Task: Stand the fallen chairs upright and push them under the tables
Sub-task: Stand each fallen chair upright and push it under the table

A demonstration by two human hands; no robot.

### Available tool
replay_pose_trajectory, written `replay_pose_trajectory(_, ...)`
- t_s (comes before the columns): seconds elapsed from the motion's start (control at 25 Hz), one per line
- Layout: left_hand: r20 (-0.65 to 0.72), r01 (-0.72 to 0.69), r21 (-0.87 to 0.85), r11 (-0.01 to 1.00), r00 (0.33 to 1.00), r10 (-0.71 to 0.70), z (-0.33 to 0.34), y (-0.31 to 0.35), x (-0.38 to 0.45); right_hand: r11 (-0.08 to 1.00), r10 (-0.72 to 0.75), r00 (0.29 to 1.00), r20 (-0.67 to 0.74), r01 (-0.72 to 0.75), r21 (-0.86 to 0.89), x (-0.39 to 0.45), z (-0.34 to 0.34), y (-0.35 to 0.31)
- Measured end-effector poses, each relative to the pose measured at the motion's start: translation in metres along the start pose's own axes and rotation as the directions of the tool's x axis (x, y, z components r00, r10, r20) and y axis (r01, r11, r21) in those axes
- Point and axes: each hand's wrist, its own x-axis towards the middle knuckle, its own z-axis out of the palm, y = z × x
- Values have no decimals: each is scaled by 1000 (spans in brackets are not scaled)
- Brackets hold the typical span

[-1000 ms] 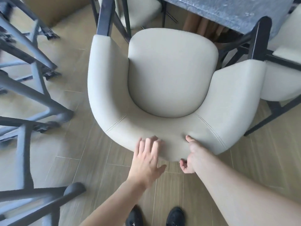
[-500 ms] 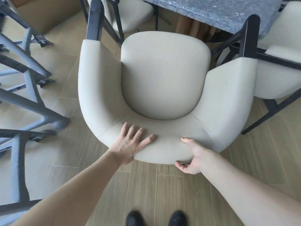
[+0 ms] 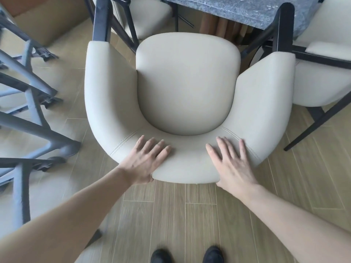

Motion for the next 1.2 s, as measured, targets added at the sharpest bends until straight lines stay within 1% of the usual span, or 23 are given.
replay_pose_trajectory(0.08, 30, 4, 20, 1000, 1000, -5, 6, 2, -2, 999, -21, 998, 50, 23, -42, 8, 5, 2)
replay_pose_trajectory(0.16, 16, -42, 32, 999, 999, 42, 3, 4, 1, 993, -46, 992, 117, 58, -106, 12, 2, -2)
replay_pose_trajectory(0.24, 37, -41, 25, 999, 999, 40, -3, 9, 0, 991, -49, 985, 163, 69, -118, 11, -4, -8)
replay_pose_trajectory(0.36, 30, -19, 42, 999, 999, 18, -1, 10, -2, 989, -41, 988, 150, 62, -134, 11, -11, -13)
replay_pose_trajectory(0.48, 65, -55, 35, 998, 996, 53, -1, 0, -11, 984, -54, 986, 159, 79, -158, 5, -19, -27)
replay_pose_trajectory(0.6, 54, -85, 90, 992, 995, 80, 2, -13, -28, 978, -89, 983, 160, 117, -171, -5, -33, -48)
replay_pose_trajectory(0.84, 72, -168, 97, 981, 984, 161, 0, -37, -63, 971, -140, 969, 203, 175, -163, -24, -65, -83)
replay_pose_trajectory(1.0, 68, -202, 64, 977, 978, 197, -6, -56, -77, 975, -164, 966, 201, 190, -116, -27, -83, -97)
replay_pose_trajectory(1.12, 60, -223, 3, 975, 973, 223, -11, -80, -80, 976, -183, 957, 224, 204, -77, -18, -98, -101)
replay_pose_trajectory(1.2, 54, -215, -36, 976, 975, 216, -13, -93, -77, 976, -191, 959, 210, 209, -65, -9, -105, -100)
